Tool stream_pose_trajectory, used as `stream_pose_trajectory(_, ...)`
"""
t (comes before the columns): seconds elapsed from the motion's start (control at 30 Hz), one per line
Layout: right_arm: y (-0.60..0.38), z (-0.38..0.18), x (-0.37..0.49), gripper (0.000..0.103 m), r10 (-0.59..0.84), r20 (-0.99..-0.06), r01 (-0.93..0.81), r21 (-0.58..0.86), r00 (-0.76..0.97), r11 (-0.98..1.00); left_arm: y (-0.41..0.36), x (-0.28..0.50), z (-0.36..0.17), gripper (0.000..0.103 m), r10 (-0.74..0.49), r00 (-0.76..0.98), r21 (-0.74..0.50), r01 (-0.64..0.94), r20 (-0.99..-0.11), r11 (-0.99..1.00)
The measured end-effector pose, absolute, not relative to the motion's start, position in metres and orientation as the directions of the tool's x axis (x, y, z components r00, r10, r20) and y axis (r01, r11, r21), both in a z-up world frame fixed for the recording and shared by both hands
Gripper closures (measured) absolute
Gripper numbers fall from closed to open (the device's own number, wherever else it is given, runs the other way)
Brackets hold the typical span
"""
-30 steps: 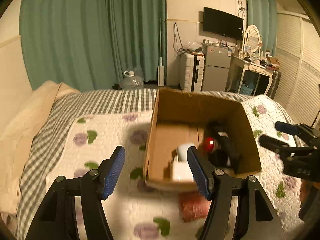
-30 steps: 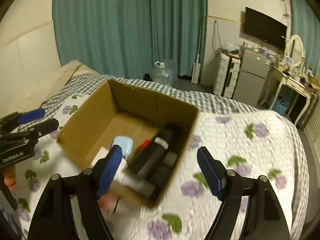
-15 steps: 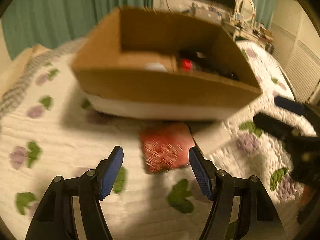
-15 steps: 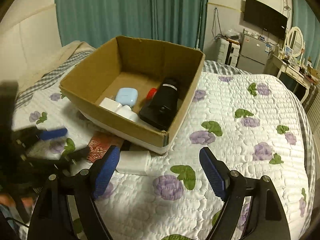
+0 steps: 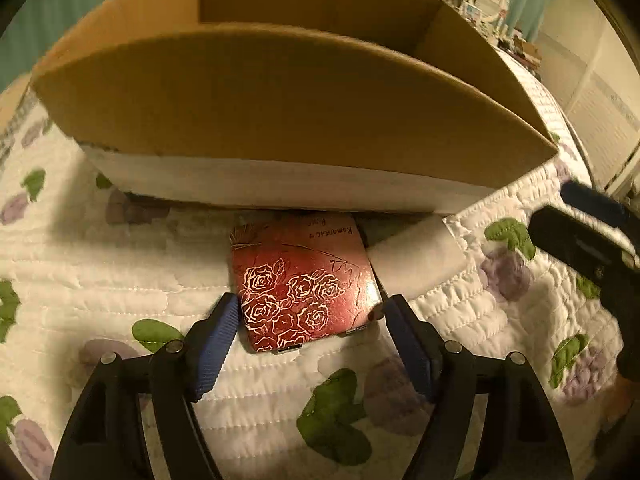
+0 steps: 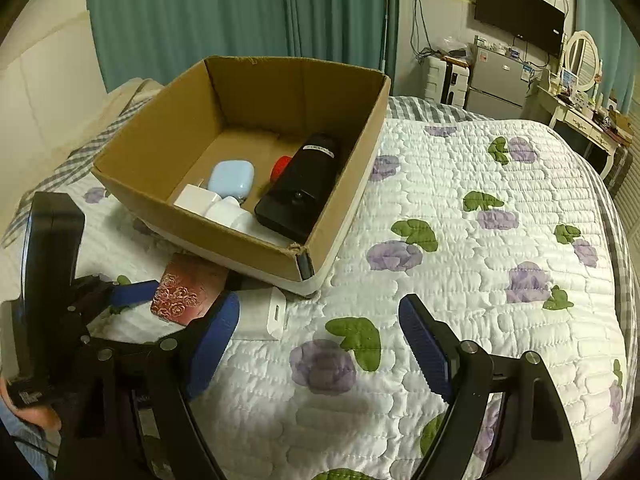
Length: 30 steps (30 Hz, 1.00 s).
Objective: Organize rigid objects
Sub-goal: 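Grasp the red card case with the left gripper while the right grasps the white charger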
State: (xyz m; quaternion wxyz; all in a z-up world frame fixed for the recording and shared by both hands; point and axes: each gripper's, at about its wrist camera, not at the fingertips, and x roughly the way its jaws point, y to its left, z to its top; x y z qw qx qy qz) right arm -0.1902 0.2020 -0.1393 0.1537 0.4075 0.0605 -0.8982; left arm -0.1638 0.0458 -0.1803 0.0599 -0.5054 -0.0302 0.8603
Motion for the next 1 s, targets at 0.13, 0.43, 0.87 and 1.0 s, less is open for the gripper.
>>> stream_pose_trajectory(0.13, 0.201, -0.141, -0.191, 0.021, -0.215, -0.755, 0.321, 0.007, -0.619, -0.947, 0.043, -0.173, -0.187, 0.024, 0.153, -0.462, -0.138, -0.065, -0.873, -0.988)
stream_pose_trajectory(0.43, 0.198, -0.144, -0.190, 0.021, -0.213, -0.759, 0.332, -0.003, -0.615, -0.943, 0.052, -0.145, -0.182, 0.028, 0.113, -0.521, -0.067, -0.106, -0.846, -0.992)
stream_pose_trajectory(0.87, 0.163, -0.175, -0.201, 0.021, -0.235, -0.811, 0.399, 0.002, -0.536, -0.917, 0.010, -0.123, -0.173, 0.070, 0.056, -0.529, -0.050, -0.024, -0.847, -0.998)
stream_pose_trajectory(1.0, 0.158, -0.188, -0.216, 0.021, -0.265, -0.830, 0.381, 0.069, -0.491, -0.922, 0.010, -0.128, -0.182, 0.046, 0.125, -0.491, -0.124, -0.036, -0.862, -0.992)
